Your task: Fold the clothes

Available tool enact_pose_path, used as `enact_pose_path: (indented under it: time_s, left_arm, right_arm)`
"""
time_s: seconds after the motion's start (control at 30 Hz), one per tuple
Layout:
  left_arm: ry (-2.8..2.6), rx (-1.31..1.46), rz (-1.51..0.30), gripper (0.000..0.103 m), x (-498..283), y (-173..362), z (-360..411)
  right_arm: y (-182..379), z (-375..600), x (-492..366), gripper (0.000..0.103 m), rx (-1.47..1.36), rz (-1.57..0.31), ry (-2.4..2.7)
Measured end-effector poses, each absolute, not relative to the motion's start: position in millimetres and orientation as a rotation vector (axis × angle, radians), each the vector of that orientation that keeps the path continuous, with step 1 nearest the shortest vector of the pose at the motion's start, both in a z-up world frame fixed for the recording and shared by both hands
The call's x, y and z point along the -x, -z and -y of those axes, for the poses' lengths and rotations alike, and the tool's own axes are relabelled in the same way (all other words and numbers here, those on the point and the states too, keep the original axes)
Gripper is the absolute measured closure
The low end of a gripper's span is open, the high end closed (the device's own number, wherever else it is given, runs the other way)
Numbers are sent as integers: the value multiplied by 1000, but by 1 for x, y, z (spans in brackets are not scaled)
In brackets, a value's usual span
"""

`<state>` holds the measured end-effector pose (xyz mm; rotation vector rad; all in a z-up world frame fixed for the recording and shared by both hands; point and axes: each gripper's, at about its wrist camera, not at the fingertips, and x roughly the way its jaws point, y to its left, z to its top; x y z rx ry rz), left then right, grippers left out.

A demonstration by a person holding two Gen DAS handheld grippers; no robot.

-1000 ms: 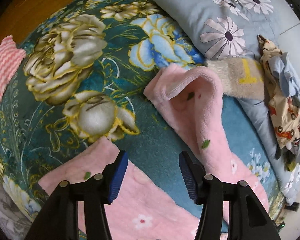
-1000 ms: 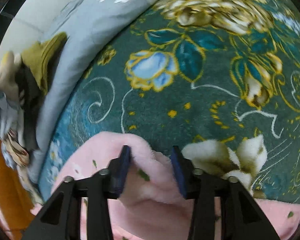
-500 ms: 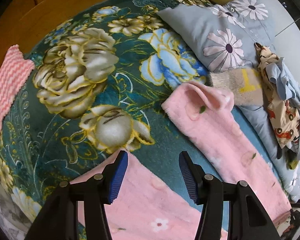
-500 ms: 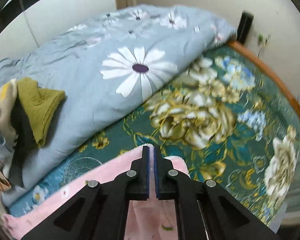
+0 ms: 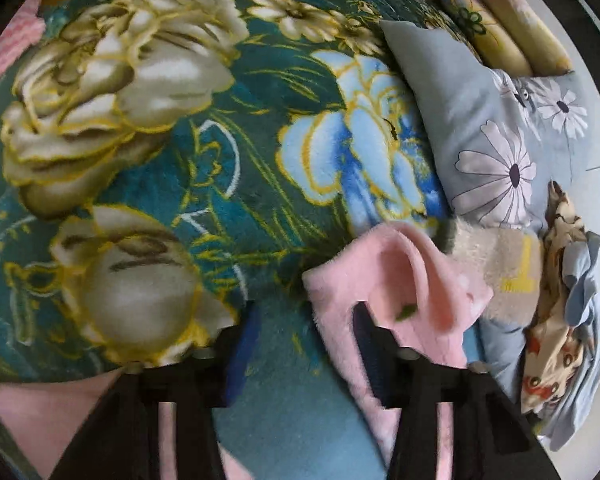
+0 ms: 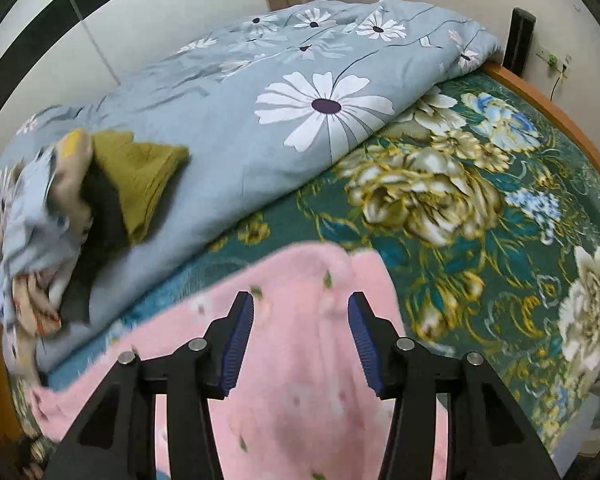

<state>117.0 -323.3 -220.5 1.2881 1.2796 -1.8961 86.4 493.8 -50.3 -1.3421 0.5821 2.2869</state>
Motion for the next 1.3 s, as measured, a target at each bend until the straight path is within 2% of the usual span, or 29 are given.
enact_pose_path:
  time_s: [0.1, 0.17, 0.37, 0.43, 0.53, 0.63, 0.73, 0.77, 0.8, 0.83, 0.9, 1.1, 1.17, 1.2, 1.23, 1.3]
  left_arm:
    - [1934, -1321, -1251, 96, -107, 225, 320]
    - [1977, -1299, -1212, 101, -102, 216, 317]
    - [2193, -1086, -1232, 103, -133, 127, 323]
    - [2248, -1036, -1133, 103, -149, 107, 331]
    - [2235, -1134, -972, 103, -153, 113, 350]
    - [2173, -1250, -1129, 102, -145, 149, 366]
    - [2242, -1272, -1166, 101, -127, 157, 359]
    - [2268, -1292, -1163, 97, -117, 160, 354]
    - [2283, -1326, -1149, 86, -106, 164, 351]
    - [2282, -1358, -1116, 71, -92, 171, 349]
    - [2258, -1377, -1067, 57, -75, 183, 349]
    - [2240, -1472, -968, 49, -28, 205, 351]
    - [2240, -1520, -896, 52, -18, 207, 341]
    - [2240, -1544, -859, 71, -13, 208, 337]
    - [2246, -1559, -840, 98, -11, 209, 332]
    - [2270, -1560, -773, 97, -10, 205, 323]
  right_arm:
    - [56, -482, -111, 53, 1387, -535, -2267]
    - [60, -475, -124, 53, 1411, -537, -2242]
    - [50, -466, -150, 53, 1347, -669, -2232]
    - [42, -460, -156, 53, 1317, -690, -2250]
    - [45, -448, -158, 53, 1333, -705, -2249]
    - [56, -436, -154, 53, 1375, -726, -2224]
    - [63, -422, -151, 53, 1403, -758, -2227]
    - [64, -416, -151, 53, 1415, -755, -2235]
    - [64, -410, -150, 53, 1427, -743, -2243]
    - [64, -407, -150, 53, 1435, -730, -2248]
    - [62, -401, -153, 53, 1444, -700, -2255]
    - [57, -397, -168, 53, 1446, -675, -2233]
    - [58, -399, -174, 53, 1445, -683, -2212]
    - [59, -401, -176, 53, 1448, -692, -2202]
    - [61, -402, -178, 53, 1450, -702, -2190]
    - [62, -402, -182, 53, 1449, -718, -2177]
